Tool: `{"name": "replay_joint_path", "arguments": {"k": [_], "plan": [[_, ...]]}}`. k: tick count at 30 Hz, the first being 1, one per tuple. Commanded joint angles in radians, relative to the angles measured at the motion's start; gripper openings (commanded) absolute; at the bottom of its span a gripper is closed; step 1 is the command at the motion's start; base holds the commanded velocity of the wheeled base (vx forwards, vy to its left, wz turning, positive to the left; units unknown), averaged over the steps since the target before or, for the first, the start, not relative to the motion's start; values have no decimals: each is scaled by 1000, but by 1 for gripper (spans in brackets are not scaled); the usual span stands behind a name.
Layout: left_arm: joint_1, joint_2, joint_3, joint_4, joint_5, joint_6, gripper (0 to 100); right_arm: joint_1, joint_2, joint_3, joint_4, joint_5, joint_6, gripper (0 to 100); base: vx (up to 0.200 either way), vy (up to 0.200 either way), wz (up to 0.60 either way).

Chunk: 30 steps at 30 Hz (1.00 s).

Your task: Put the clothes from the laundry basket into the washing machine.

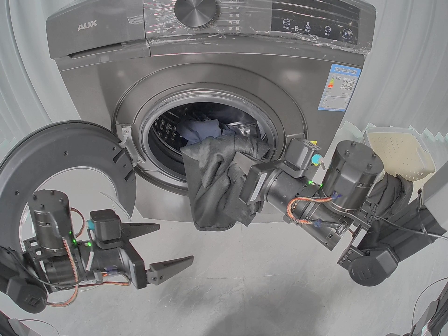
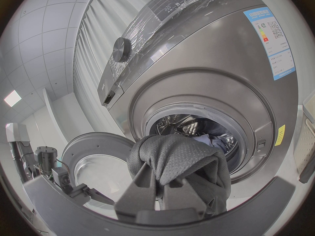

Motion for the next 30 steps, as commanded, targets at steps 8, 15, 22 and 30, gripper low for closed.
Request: {"name": "replay_joint_path", "arguments": {"k": [8, 15, 22, 30], "plan": [[-21, 309, -117, -90, -1, -14, 100, 12, 3, 5, -1, -2, 0, 0, 0, 0, 0], [-21, 418, -180, -142, 6, -38, 100, 21, -3, 8, -1, -4, 0, 0, 0, 0, 0], [-17, 508, -233, -202, 46, -41, 100, 28, 0, 8, -1, -4, 0, 0, 0, 0, 0], [-19, 613, -301, -305, 112, -44, 100, 36, 3, 21, -27, -18, -3, 0, 0, 0, 0]]}}
